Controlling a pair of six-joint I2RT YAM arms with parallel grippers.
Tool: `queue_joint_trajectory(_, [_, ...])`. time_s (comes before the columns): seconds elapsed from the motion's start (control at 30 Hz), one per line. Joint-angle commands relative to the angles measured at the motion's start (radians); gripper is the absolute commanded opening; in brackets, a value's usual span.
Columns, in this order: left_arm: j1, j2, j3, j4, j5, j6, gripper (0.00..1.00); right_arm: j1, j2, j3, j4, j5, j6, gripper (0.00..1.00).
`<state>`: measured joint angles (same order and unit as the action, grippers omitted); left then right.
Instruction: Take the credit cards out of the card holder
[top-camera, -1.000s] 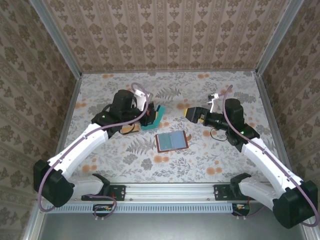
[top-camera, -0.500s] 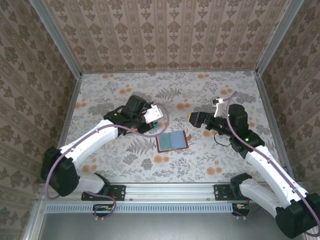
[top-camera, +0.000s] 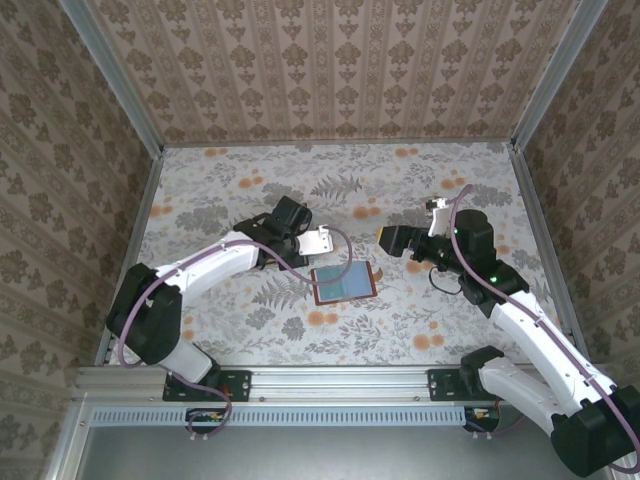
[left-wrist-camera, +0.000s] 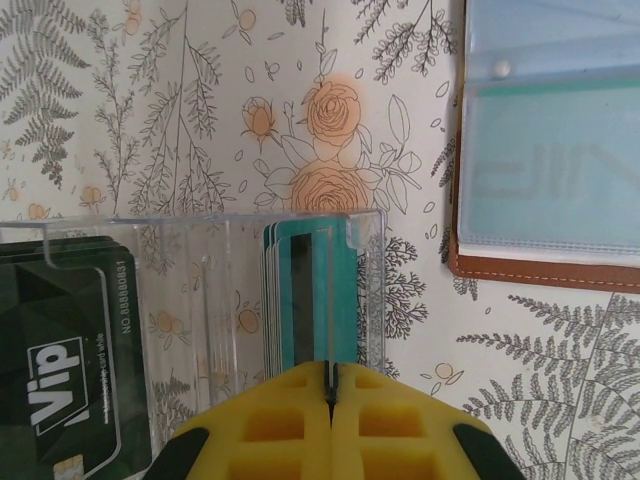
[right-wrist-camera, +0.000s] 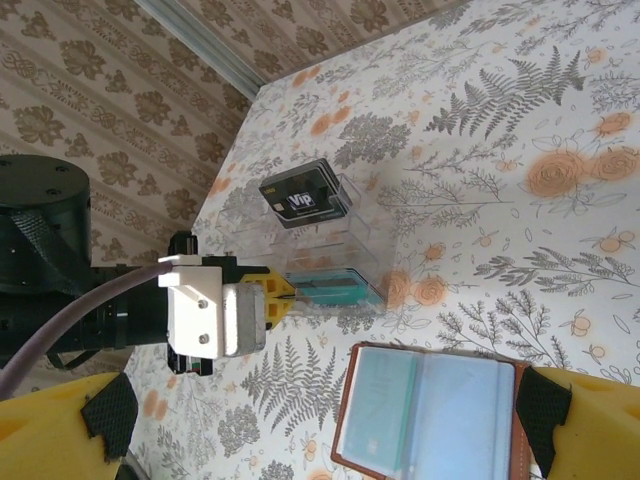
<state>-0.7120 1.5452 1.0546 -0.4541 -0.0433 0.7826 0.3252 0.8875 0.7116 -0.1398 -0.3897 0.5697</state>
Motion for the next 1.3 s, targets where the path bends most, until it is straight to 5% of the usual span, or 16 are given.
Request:
queue_joint_trajectory(0.0, [0.004, 0.021, 0.01, 0.025, -0.018, 0.032, 0.0, 0.004, -0.001, 0.002, -0.013, 0.026, -0.028, 1.0])
queue_joint_trajectory(0.77, [0.042, 0.097, -0.014, 0.093, -0.006, -0.014, 0.0, 0.003, 0.042, 0.011, -0.001, 0.014, -0.03, 1.0])
queue_joint_trajectory(1.03, [0.048, 0.105, -0.013, 0.102, -0.03, -0.014, 0.21, 0.004, 0.068, 0.024, 0.004, -0.006, -0.028, 1.0])
queue_joint_trajectory(1.27, [0.054, 0.103, -0.009, 0.101, -0.034, -0.016, 0.25, 0.003, 0.075, 0.023, 0.008, -0.012, -0.024, 1.0])
